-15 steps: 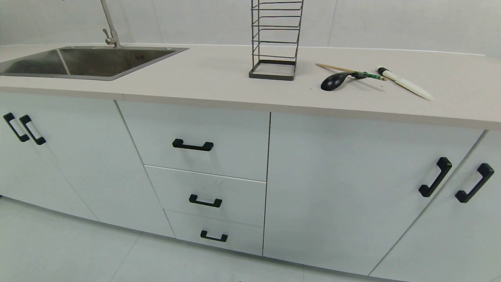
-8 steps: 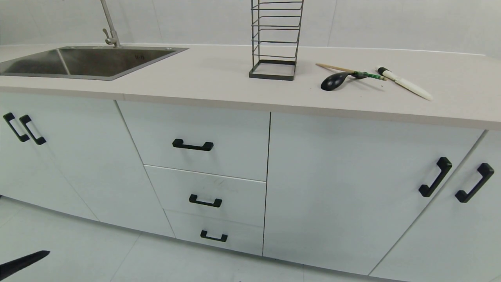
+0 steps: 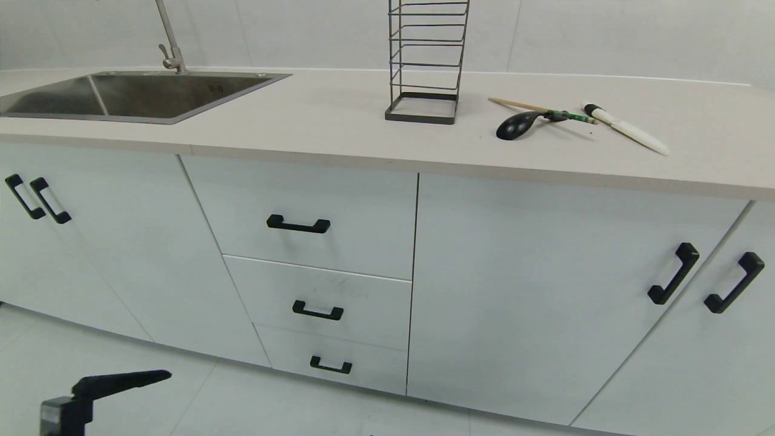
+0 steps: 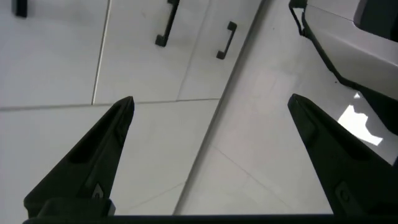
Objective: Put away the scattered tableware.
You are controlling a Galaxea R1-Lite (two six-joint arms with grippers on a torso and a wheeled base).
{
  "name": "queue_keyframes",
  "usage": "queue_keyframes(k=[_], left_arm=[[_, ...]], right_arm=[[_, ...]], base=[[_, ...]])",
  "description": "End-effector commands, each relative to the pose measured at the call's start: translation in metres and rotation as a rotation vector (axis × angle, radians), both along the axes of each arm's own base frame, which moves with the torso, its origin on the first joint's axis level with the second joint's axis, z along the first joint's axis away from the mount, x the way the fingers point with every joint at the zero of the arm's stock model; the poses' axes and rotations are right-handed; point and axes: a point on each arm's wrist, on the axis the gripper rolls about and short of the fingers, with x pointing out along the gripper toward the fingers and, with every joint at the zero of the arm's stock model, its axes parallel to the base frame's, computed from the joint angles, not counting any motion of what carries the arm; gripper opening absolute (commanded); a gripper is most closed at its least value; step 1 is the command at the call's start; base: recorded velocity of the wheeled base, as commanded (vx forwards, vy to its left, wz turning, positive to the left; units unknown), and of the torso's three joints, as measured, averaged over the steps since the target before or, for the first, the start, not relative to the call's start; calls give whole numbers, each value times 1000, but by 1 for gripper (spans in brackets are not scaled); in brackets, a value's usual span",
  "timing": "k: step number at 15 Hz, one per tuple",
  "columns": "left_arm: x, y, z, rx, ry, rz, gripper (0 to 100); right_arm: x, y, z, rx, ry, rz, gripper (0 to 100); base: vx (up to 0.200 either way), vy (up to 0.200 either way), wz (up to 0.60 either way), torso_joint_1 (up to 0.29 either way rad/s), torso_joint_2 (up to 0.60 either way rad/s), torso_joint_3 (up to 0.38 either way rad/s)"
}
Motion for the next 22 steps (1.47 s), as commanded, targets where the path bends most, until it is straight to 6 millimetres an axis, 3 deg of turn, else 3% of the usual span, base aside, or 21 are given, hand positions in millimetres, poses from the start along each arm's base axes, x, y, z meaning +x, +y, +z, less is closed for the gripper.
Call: queue_keyframes(k=[1, 4, 9, 12, 22], left_arm=[[36, -24, -6, 52, 116, -130, 100], [72, -43, -8, 126, 77, -213, 100], [87, -47, -22, 138, 120, -197, 100], [107, -54, -41, 141, 134, -197, 100], [134, -61, -64, 152, 159, -164, 100]], right_arm=[[0, 0, 0, -2, 1, 0, 0], [0, 0, 0, 0, 1, 0, 0], [0, 0, 0, 0, 1, 0, 0], [0, 0, 0, 0, 1, 0, 0], [0, 0, 0, 0, 1, 1, 0]], base=[[0, 0, 0, 0, 0, 0], [0, 0, 0, 0, 0, 0], [0, 0, 0, 0, 0, 0], [0, 0, 0, 0, 0, 0], [0, 0, 0, 0, 0, 0]])
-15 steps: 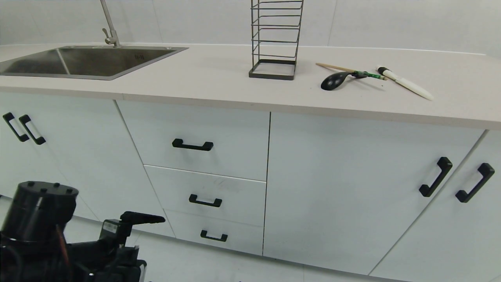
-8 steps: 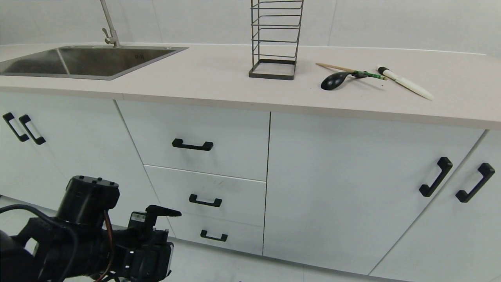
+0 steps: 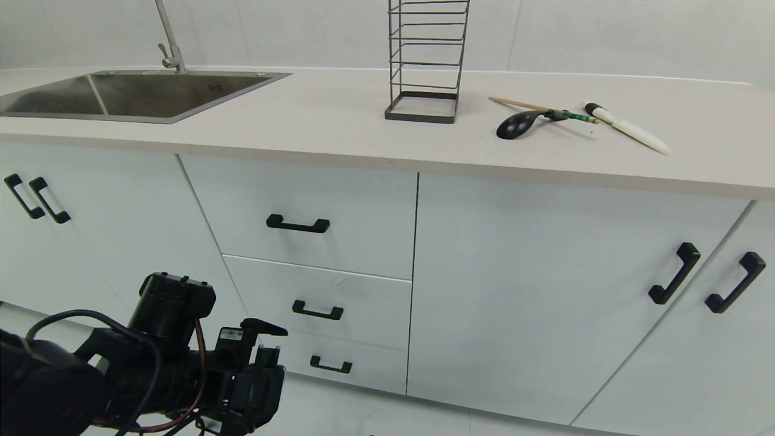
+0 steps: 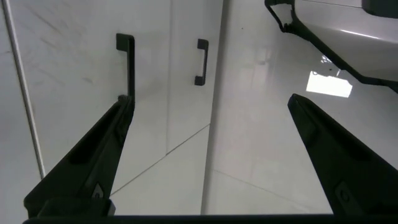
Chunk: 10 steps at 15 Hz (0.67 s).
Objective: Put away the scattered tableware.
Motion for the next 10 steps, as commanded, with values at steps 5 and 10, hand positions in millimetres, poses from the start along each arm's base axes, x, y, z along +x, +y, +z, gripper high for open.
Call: queue_keyframes(k=[5, 10], left_arm=[[24, -9, -33, -14, 13, 11, 100], [36, -13, -46, -20, -22, 14, 100]], right_arm=[[0, 0, 0, -2, 1, 0, 0], [0, 0, 0, 0, 1, 0, 0]], base=[[0, 0, 0, 0, 0, 0], [0, 0, 0, 0, 0, 0]])
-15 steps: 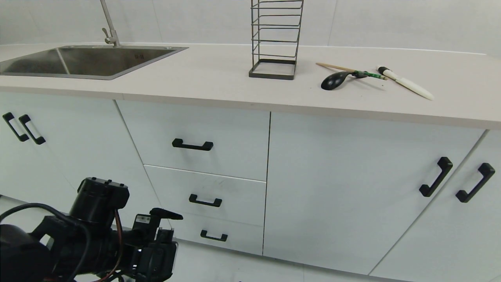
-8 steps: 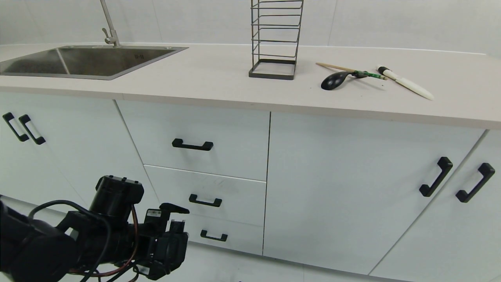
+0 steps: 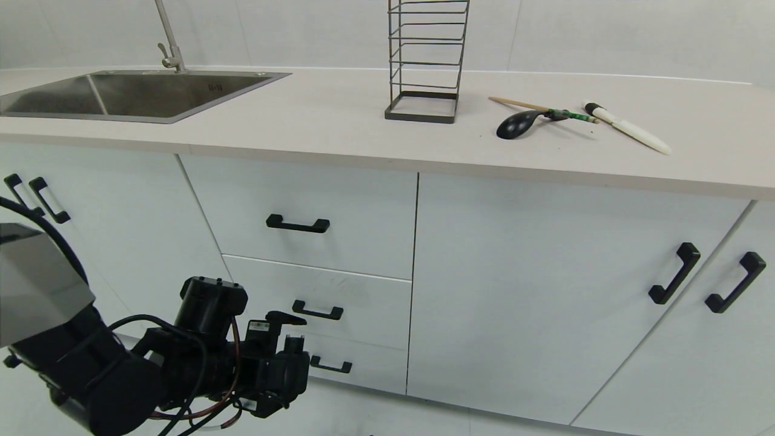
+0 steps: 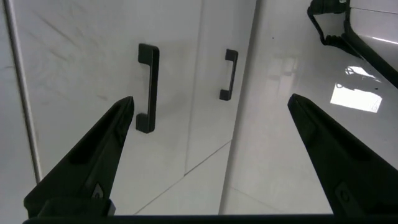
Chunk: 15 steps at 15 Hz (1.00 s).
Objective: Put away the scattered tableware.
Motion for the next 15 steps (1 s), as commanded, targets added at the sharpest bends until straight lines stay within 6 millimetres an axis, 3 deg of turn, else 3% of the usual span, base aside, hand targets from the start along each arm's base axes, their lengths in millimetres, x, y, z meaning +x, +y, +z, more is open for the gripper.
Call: queue_keyframes(k=[1, 9, 15], left_arm=[[3, -1, -9, 11, 27, 1, 100], [34, -4, -24, 12, 26, 23, 100], [59, 3, -48, -6, -8, 73, 100]], right_arm=[[0, 0, 0, 0, 1, 0, 0], [0, 0, 0, 0, 1, 0, 0], [0, 0, 0, 0, 1, 2, 0]], base=[[0, 0, 0, 0, 0, 0], [0, 0, 0, 0, 0, 0], [0, 0, 0, 0, 0, 0]])
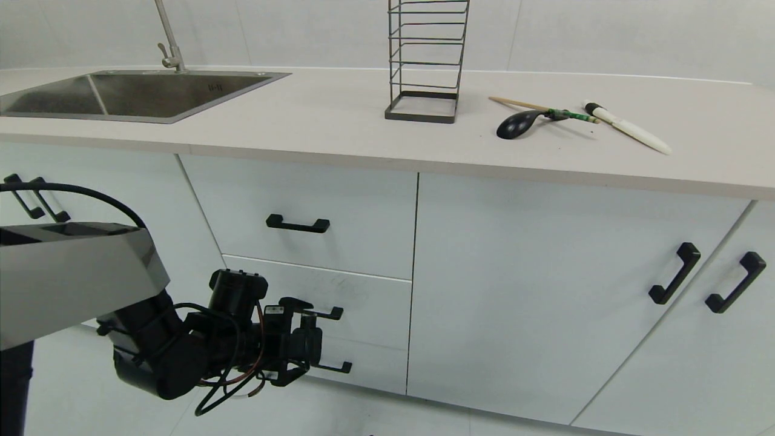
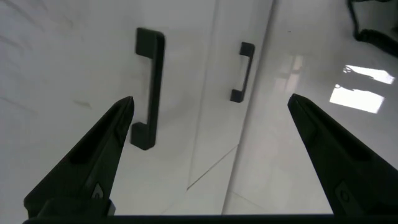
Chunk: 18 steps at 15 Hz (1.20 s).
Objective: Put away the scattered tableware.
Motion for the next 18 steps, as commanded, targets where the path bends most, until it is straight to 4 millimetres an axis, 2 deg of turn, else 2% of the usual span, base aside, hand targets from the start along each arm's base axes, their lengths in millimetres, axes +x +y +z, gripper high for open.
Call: queue_keyframes(k=[1, 12, 18], left_arm=[[6, 6, -15, 6, 23, 25, 100], [33, 4, -26, -4, -9, 34, 100], [31, 3, -40, 7, 30, 33, 100]], right_arm=[[0, 0, 0, 0, 1, 0, 0], [0, 0, 0, 0, 1, 0, 0], [0, 0, 0, -2, 1, 0, 0]], base=[[0, 0, 0, 0, 0, 0], [0, 0, 0, 0, 0, 0], [0, 0, 0, 0, 0, 0]])
